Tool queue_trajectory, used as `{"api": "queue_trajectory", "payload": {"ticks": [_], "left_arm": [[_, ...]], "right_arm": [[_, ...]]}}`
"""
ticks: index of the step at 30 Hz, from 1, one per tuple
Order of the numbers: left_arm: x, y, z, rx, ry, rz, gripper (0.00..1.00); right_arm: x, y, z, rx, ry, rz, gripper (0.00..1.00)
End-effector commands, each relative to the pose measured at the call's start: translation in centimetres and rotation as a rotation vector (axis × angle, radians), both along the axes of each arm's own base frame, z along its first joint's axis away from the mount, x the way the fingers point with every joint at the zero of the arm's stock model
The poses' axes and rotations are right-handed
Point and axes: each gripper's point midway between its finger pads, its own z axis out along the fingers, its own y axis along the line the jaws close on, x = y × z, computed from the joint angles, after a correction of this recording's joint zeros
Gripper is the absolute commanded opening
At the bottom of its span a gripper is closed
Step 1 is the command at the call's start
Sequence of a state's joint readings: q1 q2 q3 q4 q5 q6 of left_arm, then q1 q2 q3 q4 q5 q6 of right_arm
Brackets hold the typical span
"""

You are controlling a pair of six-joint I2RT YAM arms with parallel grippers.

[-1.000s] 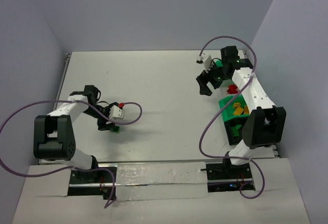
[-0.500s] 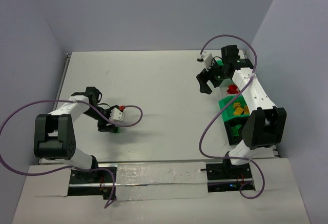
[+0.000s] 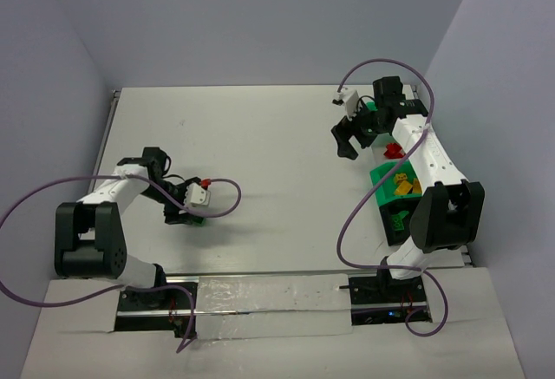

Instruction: Sort the legos into containers by color

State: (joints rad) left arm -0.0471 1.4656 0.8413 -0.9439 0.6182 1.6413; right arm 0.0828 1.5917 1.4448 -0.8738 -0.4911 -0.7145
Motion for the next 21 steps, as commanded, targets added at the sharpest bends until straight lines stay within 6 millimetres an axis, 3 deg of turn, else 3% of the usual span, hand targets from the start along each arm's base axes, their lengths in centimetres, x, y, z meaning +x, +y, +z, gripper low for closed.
{"api": "queue_trajectory", "payload": {"ticks": [1,11,21], "left_arm": [[-0.8,-1.0,1.1,-0.051,-0.007,-0.031,0.77],[-0.4,-1.7,0.2,-0.049,-0.022,-0.071,0.73],[0.0,-2.3,-0.7,-0.037,-0.019,-0.114,0.62]], "right_arm": [[0.5,0.7,0.7,0.017,-0.036,0.016,1.0],[0.4,0.8,0.8,0.02,-0.033,0.019,1.0],[0.1,0.9,0.7,0.013,-0.031,0.019,1.0]]}}
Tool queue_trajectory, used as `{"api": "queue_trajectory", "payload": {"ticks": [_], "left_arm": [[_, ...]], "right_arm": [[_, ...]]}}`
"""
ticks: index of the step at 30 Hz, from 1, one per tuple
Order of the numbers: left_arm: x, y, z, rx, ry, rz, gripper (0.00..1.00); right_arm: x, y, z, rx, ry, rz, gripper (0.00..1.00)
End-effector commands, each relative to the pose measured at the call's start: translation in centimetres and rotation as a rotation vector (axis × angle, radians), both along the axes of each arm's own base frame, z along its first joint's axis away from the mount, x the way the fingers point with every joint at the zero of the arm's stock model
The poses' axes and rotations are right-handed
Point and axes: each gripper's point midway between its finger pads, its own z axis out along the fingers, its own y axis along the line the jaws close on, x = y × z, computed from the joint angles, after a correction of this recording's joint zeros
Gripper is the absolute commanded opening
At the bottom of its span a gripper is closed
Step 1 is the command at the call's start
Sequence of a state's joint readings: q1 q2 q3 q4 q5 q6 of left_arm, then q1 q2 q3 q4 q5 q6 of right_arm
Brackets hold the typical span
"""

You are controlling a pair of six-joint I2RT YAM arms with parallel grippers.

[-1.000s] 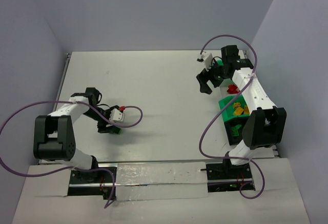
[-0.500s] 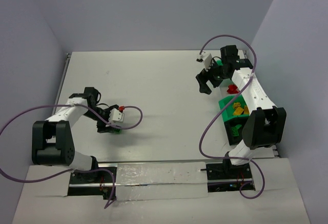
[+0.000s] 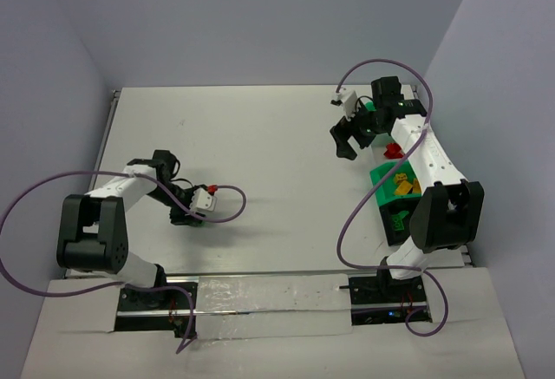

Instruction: Sort the legos into containers by color

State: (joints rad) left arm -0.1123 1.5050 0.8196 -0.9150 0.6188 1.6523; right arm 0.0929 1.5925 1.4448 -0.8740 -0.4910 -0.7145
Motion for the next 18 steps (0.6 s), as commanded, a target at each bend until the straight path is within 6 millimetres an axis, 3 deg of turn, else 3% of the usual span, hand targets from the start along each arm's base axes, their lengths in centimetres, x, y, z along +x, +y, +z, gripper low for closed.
{"api": "queue_trajectory", "payload": {"ticks": [1,10,18], "left_arm": [[0.7,-0.8,0.4,-0.035,-0.041,-0.049,0.62],[0.7,-0.3,-0.5,-0.008,-0.055,-0.075,0.57],[0.8,-0.3,-0.9,-0.002,-0.066,-0.1,0.57]], "right_arm": [[0.1,0.6,0.7,0.013,-0.031,0.009,1.0],[0.4,0.9,0.7,0.018,-0.03,0.012,1.0],[0.1,2.3,0.9,0.071,-0.014,0.015,1.0]]}}
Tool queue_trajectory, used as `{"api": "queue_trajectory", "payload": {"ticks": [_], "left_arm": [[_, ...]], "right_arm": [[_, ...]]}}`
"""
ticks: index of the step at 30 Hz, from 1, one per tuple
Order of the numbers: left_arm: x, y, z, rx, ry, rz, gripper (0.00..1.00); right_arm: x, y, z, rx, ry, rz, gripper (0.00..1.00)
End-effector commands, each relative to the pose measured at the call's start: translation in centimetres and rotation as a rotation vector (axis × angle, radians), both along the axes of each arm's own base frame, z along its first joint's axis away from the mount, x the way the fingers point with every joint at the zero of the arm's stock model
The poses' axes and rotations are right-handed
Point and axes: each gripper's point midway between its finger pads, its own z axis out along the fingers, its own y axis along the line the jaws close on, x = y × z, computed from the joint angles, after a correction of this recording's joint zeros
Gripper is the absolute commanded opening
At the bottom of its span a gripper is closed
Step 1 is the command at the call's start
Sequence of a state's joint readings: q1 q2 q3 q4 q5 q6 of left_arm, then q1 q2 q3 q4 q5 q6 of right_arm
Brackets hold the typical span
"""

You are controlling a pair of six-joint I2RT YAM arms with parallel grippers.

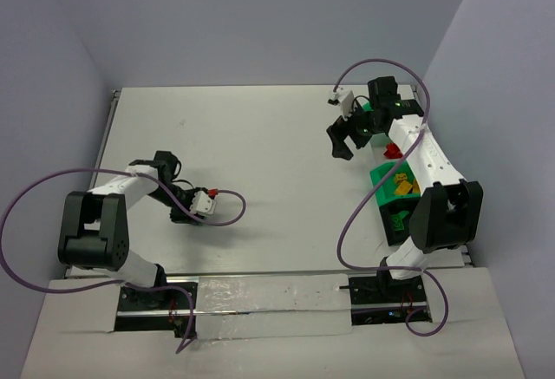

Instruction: Sort the legos into containers by color

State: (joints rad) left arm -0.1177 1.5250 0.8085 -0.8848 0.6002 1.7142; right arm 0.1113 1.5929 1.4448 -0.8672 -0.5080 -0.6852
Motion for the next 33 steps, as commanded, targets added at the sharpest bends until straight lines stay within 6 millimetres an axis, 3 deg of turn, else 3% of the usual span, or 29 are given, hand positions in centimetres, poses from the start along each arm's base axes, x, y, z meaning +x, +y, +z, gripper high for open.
{"api": "queue_trajectory", "payload": {"ticks": [1,6,10,14,21,27,33], "left_arm": [[0.4,-0.4,-0.1,-0.015,-0.029,-0.046,0.56],[0.5,-0.4,-0.5,0.005,-0.032,-0.053,0.48],[1.4,-0.7,-0.1,0.003,-0.04,-0.033,0.39],[3.7,-1.7,1.4,-0.036,-0.093,0.018,0.34],[9.3,-5.9,6.4,-0.167,-0.187,0.174,0.08],[15.0,-10.2,13.6,-0.359,-0.301,0.334,0.0],[17.3,-15.0,19.1,-0.538,-0.338,0.408,0.0]], "right_arm": [[0.2,1.5,0.7,0.044,-0.024,0.016,1.0],[0.0,2.2,0.9,0.077,-0.008,0.014,1.0],[0.0,3.5,2.2,0.181,0.011,-0.032,1.0],[0.0,5.0,3.0,0.297,0.068,-0.094,1.0],[0.8,6.6,4.6,0.416,0.127,-0.12,1.0],[0.7,7.7,5.6,0.494,0.179,-0.108,1.0],[0.8,9.1,5.4,0.524,0.214,-0.06,1.0]]}}
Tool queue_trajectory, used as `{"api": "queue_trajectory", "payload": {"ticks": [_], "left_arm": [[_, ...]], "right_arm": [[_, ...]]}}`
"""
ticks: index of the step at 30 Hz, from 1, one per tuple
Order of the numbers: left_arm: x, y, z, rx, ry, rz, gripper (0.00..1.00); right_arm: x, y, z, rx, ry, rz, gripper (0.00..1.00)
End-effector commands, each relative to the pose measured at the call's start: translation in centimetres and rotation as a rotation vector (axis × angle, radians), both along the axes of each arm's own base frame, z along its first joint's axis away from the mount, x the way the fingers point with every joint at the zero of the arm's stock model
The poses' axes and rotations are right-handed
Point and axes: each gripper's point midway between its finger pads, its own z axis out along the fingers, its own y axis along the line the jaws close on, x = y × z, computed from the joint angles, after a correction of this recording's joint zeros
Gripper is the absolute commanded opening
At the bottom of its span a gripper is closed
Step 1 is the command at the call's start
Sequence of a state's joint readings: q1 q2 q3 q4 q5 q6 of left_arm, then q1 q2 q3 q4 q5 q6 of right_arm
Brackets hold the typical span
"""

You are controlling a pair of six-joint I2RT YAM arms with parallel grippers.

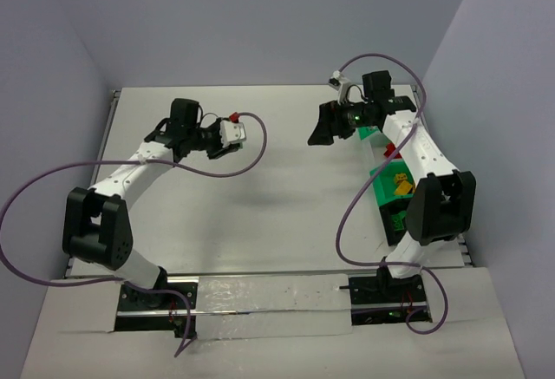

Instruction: Sort the legos into containers by color

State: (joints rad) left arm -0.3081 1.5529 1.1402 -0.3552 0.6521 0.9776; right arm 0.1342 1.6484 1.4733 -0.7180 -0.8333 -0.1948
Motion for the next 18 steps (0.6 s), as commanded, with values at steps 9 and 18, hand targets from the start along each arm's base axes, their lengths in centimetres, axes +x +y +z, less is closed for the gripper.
{"api": "queue_trajectory", "payload": {"ticks": [9,18], "left_arm": [[1.3,-9.0,7.9,-0.274,-0.089,-0.01,0.0],[1.3,-10.7,9.0,-0.311,-0.113,-0.023,0.0]], "right_arm": [[2.2,6.5,3.7,0.168,-0.027,0.119,1.0],[2.9,9.8,3.1,0.225,0.055,0.138,0.98]]}}
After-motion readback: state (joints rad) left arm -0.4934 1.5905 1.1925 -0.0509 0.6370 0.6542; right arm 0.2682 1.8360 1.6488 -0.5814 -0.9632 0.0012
